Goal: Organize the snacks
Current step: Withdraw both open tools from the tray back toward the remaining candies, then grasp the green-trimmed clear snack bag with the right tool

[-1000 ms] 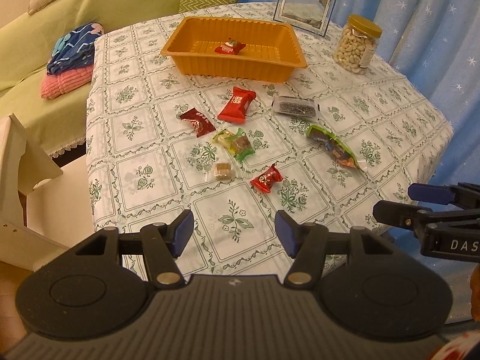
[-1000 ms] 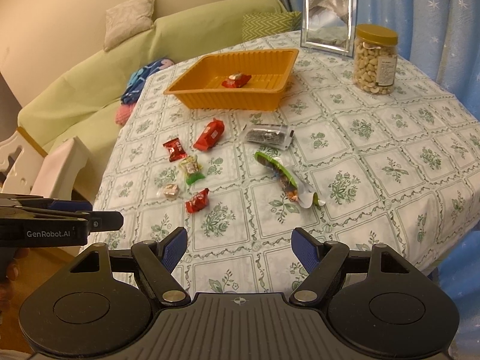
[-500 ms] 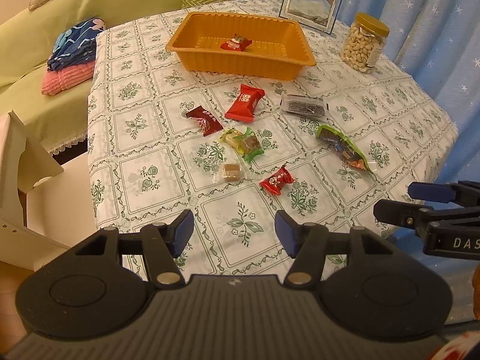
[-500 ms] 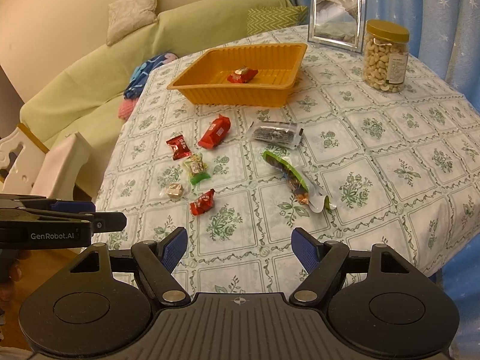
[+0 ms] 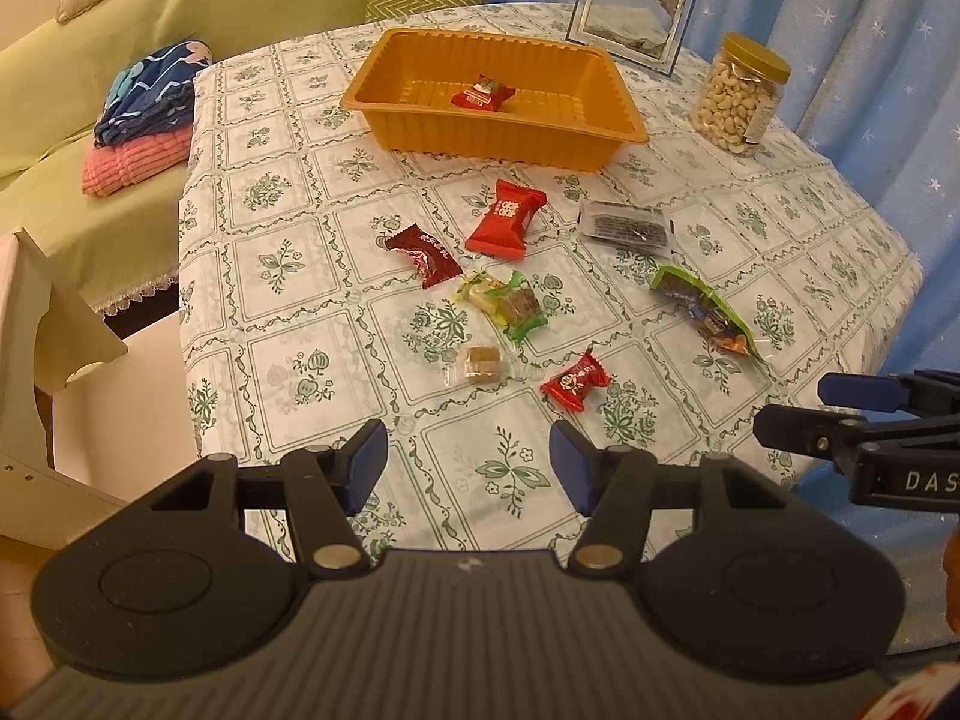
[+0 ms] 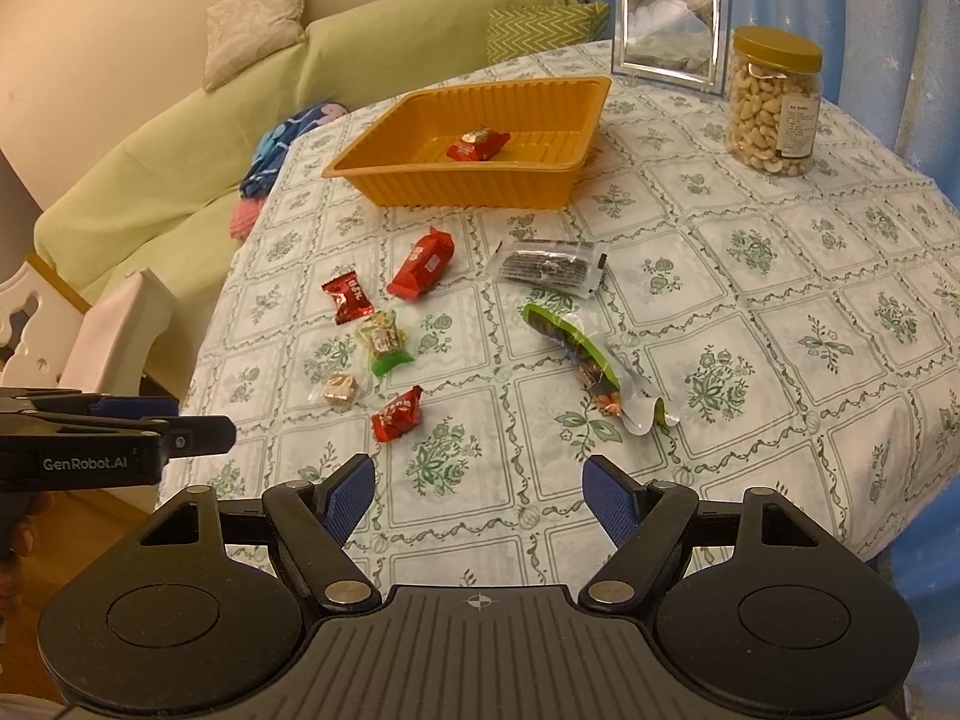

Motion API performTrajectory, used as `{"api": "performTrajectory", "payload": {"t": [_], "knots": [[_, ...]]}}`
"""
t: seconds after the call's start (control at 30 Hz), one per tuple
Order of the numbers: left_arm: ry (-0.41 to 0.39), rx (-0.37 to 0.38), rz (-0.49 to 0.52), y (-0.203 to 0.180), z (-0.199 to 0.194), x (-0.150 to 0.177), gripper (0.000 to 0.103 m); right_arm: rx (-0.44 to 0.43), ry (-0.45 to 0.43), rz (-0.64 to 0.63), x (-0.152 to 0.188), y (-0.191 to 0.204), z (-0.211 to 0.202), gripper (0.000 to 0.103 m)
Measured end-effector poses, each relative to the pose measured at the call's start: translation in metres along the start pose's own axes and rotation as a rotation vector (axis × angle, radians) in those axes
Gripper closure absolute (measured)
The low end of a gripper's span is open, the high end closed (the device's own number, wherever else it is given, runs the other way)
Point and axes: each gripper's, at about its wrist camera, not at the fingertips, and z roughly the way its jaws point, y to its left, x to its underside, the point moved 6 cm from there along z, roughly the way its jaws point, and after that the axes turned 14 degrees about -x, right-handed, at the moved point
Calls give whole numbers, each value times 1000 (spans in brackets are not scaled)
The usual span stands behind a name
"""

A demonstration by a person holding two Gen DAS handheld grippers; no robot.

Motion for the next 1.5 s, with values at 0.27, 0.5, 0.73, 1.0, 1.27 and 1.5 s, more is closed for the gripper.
{"api": "performTrajectory", "payload": {"t": [0.27,0.5,0.73,1.0,1.27,1.5], "knots": [[-6,-11,-13,9,12,-3,46,32,-14,-35,-2,-13,7,27],[-8,-31,-23,19,24,-5,46,76,-26,-115,-10,-30,15,27],[-4,-54,-42,33,36,-7,46,95,-12,-157,-20,-48,29,34],[3,-60,-34,37,48,-8,46,107,32,-181,-26,-66,55,46],[14,-62,-18,39,64,-8,46,124,65,-228,-31,-74,74,56],[22,-69,6,39,77,-8,46,147,98,-277,-31,-76,88,64]]}}
